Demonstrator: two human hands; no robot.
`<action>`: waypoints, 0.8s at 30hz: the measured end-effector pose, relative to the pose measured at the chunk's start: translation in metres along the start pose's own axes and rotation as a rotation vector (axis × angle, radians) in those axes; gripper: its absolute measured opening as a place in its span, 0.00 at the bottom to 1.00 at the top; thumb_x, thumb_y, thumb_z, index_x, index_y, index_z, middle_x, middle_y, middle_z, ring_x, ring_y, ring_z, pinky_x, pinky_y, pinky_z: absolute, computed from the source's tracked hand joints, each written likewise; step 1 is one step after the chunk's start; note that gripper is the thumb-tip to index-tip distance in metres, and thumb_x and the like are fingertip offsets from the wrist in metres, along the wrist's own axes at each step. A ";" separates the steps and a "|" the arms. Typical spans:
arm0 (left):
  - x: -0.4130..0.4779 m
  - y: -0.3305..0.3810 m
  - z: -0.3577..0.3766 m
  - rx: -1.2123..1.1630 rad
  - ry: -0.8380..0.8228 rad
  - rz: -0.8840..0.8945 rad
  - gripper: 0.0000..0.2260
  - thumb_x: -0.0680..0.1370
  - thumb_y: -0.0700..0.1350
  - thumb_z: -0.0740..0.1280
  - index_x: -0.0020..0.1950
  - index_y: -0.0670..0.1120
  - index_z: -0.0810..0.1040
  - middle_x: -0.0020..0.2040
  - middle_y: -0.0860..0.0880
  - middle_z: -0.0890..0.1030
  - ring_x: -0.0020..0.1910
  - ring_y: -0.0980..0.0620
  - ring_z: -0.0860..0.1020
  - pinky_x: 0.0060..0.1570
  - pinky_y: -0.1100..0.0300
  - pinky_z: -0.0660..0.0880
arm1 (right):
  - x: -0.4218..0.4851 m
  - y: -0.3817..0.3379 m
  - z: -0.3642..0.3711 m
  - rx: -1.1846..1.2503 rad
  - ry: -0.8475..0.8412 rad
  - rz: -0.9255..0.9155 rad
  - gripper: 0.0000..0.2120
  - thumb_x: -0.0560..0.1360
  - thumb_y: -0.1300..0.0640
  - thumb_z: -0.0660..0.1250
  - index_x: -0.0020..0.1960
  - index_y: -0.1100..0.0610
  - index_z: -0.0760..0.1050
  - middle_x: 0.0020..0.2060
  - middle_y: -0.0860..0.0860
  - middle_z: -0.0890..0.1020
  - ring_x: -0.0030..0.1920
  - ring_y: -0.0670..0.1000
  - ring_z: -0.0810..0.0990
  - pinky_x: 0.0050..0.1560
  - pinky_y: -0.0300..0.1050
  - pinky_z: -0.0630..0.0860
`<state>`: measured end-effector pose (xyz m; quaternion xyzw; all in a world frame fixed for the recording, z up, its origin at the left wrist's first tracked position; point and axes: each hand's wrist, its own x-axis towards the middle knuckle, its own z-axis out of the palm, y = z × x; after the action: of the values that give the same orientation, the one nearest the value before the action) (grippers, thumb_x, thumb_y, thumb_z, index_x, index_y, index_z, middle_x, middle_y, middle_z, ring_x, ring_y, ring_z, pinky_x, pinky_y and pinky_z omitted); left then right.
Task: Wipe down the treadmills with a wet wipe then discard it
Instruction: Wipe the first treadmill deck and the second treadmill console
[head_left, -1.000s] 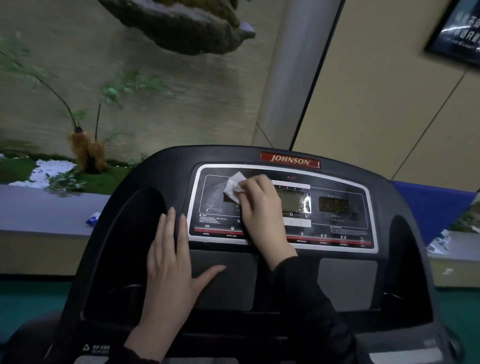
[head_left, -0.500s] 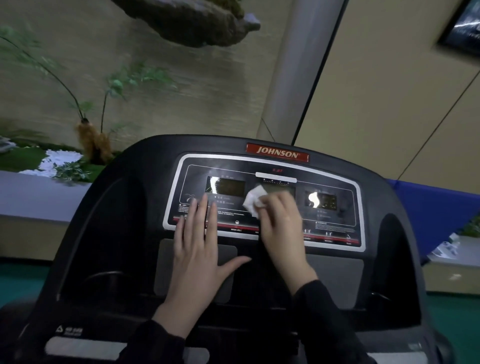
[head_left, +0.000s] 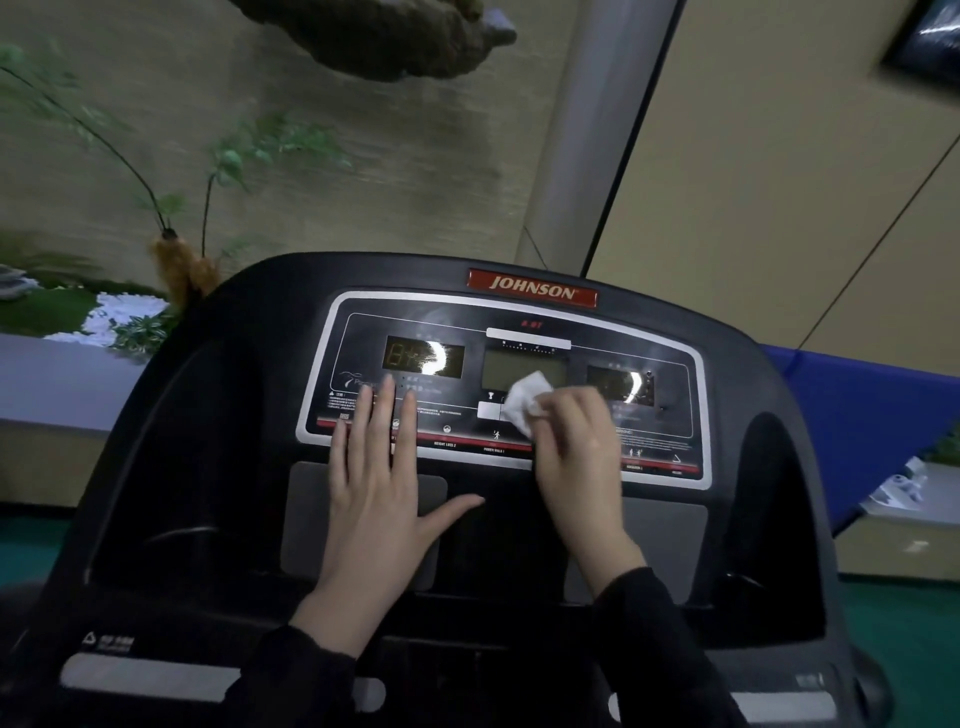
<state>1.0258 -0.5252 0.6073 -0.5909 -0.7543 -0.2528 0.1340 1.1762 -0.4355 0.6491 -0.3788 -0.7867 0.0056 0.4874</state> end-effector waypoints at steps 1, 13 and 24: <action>-0.001 0.001 0.001 -0.007 0.000 -0.010 0.47 0.69 0.74 0.49 0.76 0.41 0.46 0.77 0.42 0.48 0.76 0.45 0.46 0.73 0.45 0.47 | -0.009 -0.001 -0.001 0.020 -0.039 -0.045 0.03 0.72 0.69 0.64 0.44 0.64 0.75 0.42 0.55 0.76 0.44 0.50 0.73 0.45 0.31 0.66; -0.034 0.037 0.014 -0.055 -0.029 -0.081 0.46 0.70 0.73 0.48 0.76 0.41 0.45 0.77 0.41 0.45 0.76 0.44 0.44 0.72 0.43 0.50 | 0.031 0.047 -0.036 -0.012 0.131 0.148 0.04 0.72 0.71 0.65 0.45 0.66 0.77 0.42 0.60 0.77 0.41 0.52 0.73 0.40 0.33 0.63; -0.035 0.042 0.020 -0.009 -0.001 -0.107 0.46 0.70 0.72 0.50 0.76 0.41 0.44 0.77 0.41 0.45 0.76 0.43 0.44 0.72 0.42 0.53 | -0.006 0.047 -0.038 0.050 -0.075 -0.100 0.04 0.71 0.72 0.67 0.43 0.65 0.76 0.41 0.57 0.76 0.42 0.54 0.74 0.42 0.39 0.68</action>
<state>1.0778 -0.5360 0.5822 -0.5503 -0.7839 -0.2626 0.1173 1.2351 -0.4190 0.6468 -0.3264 -0.8220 0.0152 0.4664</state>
